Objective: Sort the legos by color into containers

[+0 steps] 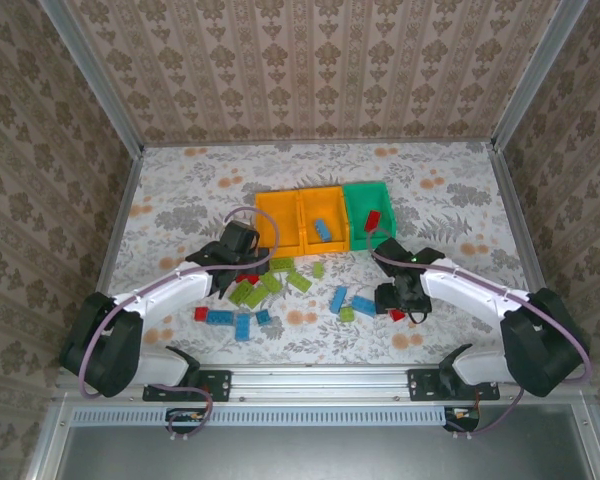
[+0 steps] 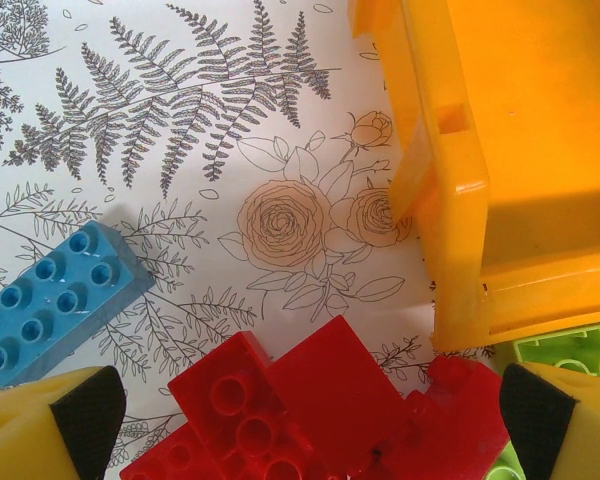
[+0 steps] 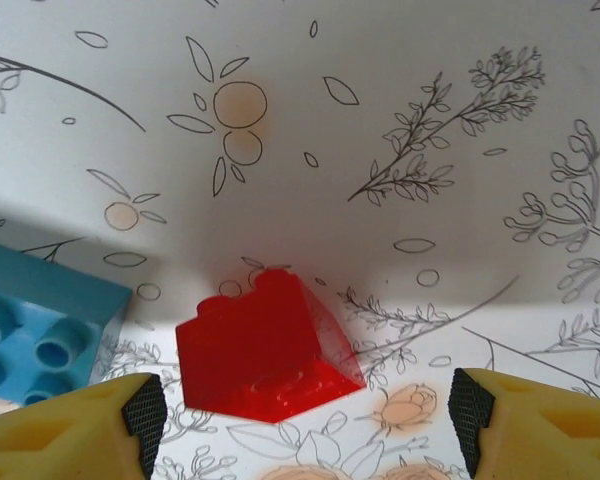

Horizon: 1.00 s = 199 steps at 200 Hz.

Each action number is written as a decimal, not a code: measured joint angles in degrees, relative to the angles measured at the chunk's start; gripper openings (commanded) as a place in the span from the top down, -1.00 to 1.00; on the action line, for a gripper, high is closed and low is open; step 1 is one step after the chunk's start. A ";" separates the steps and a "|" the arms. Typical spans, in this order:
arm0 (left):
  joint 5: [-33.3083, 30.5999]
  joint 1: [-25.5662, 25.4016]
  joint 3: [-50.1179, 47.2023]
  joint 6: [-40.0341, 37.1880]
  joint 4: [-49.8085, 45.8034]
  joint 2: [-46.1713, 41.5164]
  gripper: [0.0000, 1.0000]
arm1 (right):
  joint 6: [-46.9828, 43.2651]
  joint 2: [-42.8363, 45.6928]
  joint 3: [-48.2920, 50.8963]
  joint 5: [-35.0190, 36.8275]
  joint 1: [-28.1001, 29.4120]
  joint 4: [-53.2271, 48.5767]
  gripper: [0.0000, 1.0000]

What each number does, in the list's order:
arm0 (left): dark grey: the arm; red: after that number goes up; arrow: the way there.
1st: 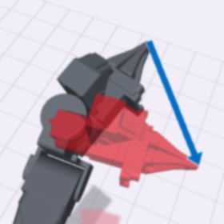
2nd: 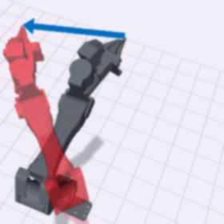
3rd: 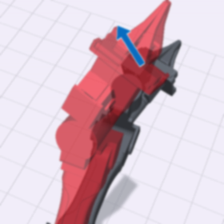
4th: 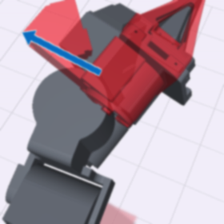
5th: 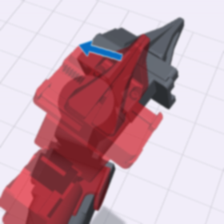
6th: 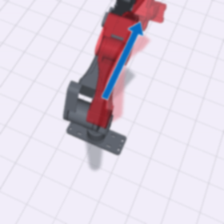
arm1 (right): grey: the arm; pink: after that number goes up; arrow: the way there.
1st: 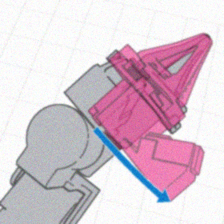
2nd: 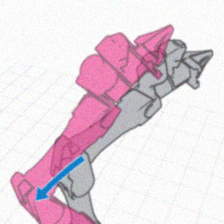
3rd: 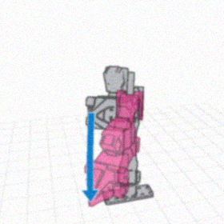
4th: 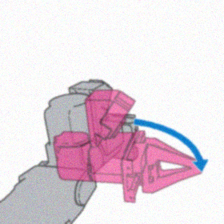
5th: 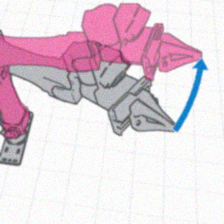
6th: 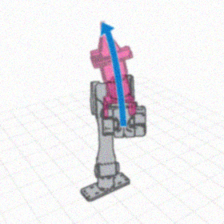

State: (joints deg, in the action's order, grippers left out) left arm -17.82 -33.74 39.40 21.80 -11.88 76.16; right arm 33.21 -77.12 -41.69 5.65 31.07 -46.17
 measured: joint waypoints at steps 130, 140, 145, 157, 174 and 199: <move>-0.02 0.00 0.00 0.00 -0.07 -0.02 -1.00 | -0.28 2.49 -0.96 1.97 0.70 4.59 0.54; -0.04 -0.02 0.00 0.00 -0.07 -0.04 -1.00 | -0.46 3.10 -2.69 1.99 0.70 5.79 0.54; -0.07 -0.04 0.00 0.00 -0.09 -0.04 -1.00 | -0.63 3.17 -3.78 1.97 0.70 6.78 0.53; -0.07 -0.15 0.00 0.00 -0.11 -0.15 -1.00 | -1.40 2.78 -6.19 1.57 0.13 9.18 0.54; -0.17 -0.52 0.00 0.00 -0.15 -0.59 -1.00 | -2.62 -0.13 -10.86 0.83 -1.46 12.39 0.56; -0.48 -1.25 0.00 0.00 -0.50 -1.57 -1.00 | -4.59 -8.33 -18.58 -0.13 -4.87 16.79 0.58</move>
State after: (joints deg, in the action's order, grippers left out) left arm -18.31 -34.98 39.40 21.80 -12.38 74.59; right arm 28.62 -85.45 -60.27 5.52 26.20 -29.39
